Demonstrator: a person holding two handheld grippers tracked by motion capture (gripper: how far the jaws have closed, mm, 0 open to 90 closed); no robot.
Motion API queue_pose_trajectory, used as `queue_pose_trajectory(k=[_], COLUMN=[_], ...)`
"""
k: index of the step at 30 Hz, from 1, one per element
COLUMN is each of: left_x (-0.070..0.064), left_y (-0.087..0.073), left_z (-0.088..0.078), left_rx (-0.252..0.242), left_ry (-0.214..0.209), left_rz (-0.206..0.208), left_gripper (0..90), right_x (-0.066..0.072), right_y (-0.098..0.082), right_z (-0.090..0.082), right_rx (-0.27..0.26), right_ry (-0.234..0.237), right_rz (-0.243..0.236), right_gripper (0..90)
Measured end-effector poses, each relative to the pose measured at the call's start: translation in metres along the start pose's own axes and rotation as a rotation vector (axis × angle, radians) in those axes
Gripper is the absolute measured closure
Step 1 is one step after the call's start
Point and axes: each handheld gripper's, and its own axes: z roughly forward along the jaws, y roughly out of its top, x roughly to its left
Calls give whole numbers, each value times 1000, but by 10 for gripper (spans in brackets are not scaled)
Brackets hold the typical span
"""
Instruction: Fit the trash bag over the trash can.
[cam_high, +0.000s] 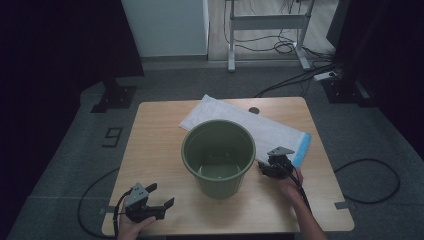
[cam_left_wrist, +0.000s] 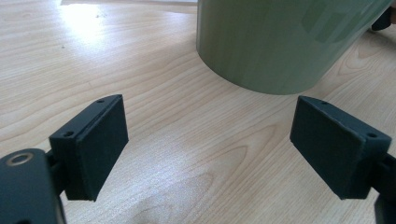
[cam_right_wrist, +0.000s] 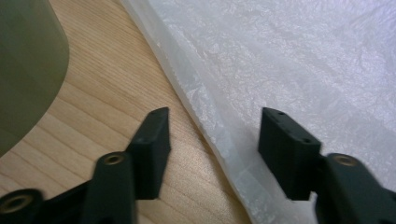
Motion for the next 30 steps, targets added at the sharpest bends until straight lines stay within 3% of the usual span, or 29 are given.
queue_pose_trajectory(k=[2, 6, 9, 12, 22, 30], left_x=[0, 0, -1, -1, -2, -4], left_y=[0, -1, -2, -2, -1, -3], left_z=[1, 2, 2, 2, 3, 3], left_rx=[10, 19, 20, 21, 29, 33], left_ry=[11, 15, 15, 15, 17, 4], left_rz=[2, 2, 7, 7, 9, 16], left_gripper=[113, 120, 120, 120, 124, 127], right_x=[-1, -7, -10, -12, -19, -17], right_y=[-1, -6, -8, -14, -48, -78], right_z=[-1, -3, -6, -12, -55, -95], right_rx=[-8, -21, -18, -42, -98, -137], right_ry=[-15, 14, 20, 4, 32, 24], right_rz=[0, 44, 44, 47, 99, 99], right_gripper=[522, 694, 821, 889, 892, 892])
